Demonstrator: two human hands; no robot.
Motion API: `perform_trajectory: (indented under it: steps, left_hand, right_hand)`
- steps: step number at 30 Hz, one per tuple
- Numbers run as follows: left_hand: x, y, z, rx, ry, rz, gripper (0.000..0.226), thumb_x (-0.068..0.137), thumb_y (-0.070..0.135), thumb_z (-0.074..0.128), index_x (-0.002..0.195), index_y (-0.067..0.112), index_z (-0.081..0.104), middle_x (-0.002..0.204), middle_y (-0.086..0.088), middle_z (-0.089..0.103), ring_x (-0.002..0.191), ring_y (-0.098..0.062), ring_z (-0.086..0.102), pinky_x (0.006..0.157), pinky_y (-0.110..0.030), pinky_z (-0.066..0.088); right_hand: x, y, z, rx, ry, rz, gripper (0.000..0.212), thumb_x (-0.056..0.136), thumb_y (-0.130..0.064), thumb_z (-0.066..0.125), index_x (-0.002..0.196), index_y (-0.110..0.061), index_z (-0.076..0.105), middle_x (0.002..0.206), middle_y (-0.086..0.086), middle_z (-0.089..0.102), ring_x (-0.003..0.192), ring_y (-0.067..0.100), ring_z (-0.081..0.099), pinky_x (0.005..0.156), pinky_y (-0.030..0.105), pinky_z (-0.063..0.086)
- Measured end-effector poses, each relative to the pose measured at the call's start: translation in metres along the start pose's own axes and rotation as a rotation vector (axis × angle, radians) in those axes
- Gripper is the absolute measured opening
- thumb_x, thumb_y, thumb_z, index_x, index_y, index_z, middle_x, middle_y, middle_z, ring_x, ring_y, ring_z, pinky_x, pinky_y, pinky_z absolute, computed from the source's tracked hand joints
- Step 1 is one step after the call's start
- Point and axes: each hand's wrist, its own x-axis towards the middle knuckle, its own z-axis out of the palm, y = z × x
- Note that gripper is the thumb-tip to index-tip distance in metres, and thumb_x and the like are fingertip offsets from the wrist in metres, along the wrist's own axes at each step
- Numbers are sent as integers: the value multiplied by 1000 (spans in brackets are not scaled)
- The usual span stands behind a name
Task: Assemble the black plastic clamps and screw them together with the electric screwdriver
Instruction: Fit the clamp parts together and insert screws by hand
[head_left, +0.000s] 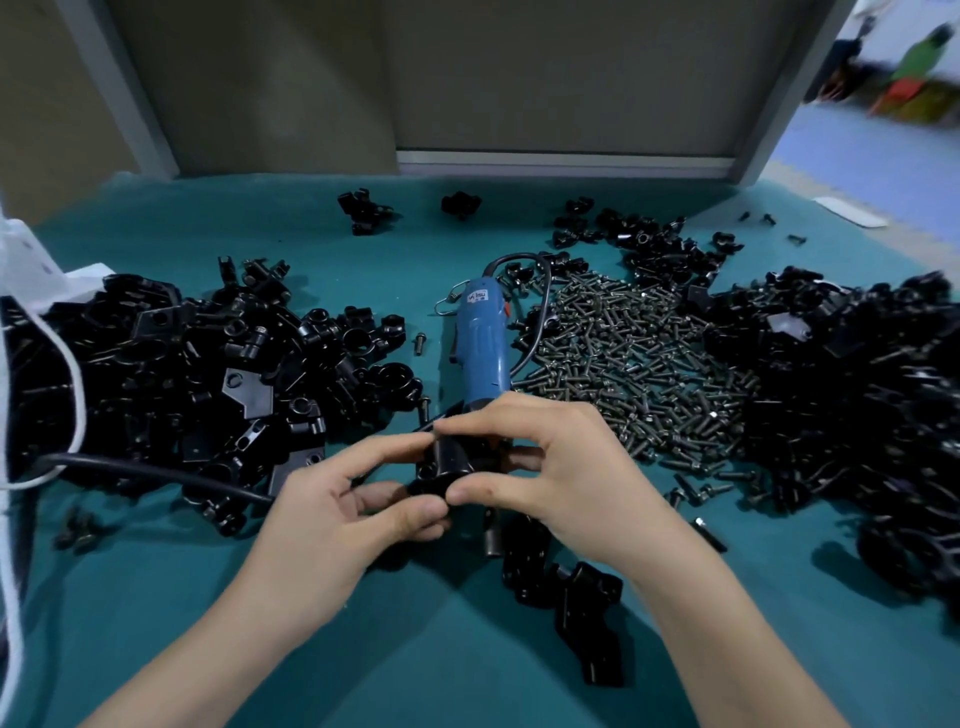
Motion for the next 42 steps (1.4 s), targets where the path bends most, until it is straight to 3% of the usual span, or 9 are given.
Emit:
perform_trajectory:
  steps: [5, 10, 15, 21, 29, 36, 39, 42]
  left_hand:
    - [2, 5, 1, 76, 8, 3, 37, 60, 6, 70, 96, 11, 70, 81, -12, 75, 62, -18, 69, 59, -19, 55]
    - [2, 12, 2, 100, 28, 62, 34, 56, 9, 72, 90, 17, 74, 77, -6, 74, 60, -11, 66, 59, -16, 53]
    - [0, 13, -2, 187, 25, 85, 32, 54, 22, 77, 85, 29, 78, 91, -2, 76, 79, -14, 67, 82, -22, 56]
    - [0, 11, -3, 163, -11, 60, 42, 54, 17, 77, 96, 17, 73, 92, -1, 76, 81, -10, 71, 75, -14, 52]
    - [-2, 10, 0, 137, 10, 43, 31, 52, 23, 77, 81, 33, 79, 87, 2, 76, 80, -8, 71, 73, -12, 52]
    - [-1, 7, -1, 92, 7, 8, 29, 52, 21, 76, 81, 27, 79, 90, -1, 76, 82, -9, 71, 72, -13, 53]
    - [-1, 7, -2, 134, 2, 41, 36, 52, 21, 78, 88, 26, 77, 95, 0, 76, 86, -10, 70, 78, -15, 53]
    - [-1, 7, 0, 127, -4, 55, 34, 50, 23, 78, 83, 31, 78, 90, 3, 76, 79, -7, 70, 73, -12, 51]
  right_hand:
    - [0, 2, 2, 42, -2, 36, 42, 71, -22, 83, 112, -19, 72, 95, -7, 68, 97, 10, 64, 91, 37, 52]
    - [0, 5, -5, 208, -35, 123, 38, 71, -13, 83, 108, -20, 74, 100, -3, 71, 99, 11, 67, 93, 32, 53]
    - [1, 3, -1, 183, -32, 141, 35, 68, -11, 85, 98, -26, 75, 92, -5, 71, 91, 10, 68, 88, 29, 56]
    - [1, 4, 2, 93, -37, 113, 32, 68, -7, 85, 96, -19, 76, 88, -1, 66, 84, 15, 66, 83, 29, 56]
    - [0, 2, 0, 111, -29, 105, 36, 66, -3, 85, 98, -13, 75, 87, -6, 63, 85, 9, 65, 77, 14, 51]
    - [0, 2, -1, 8, 18, 140, 32, 62, -15, 89, 84, -29, 71, 86, -6, 58, 74, 15, 62, 70, 33, 58]
    - [1, 4, -1, 55, -10, 140, 35, 64, -11, 88, 80, -33, 67, 87, -1, 57, 66, 15, 62, 58, 25, 56]
    - [0, 2, -2, 37, -44, 151, 30, 65, -12, 87, 86, -26, 70, 88, 0, 57, 65, 20, 64, 60, 24, 55]
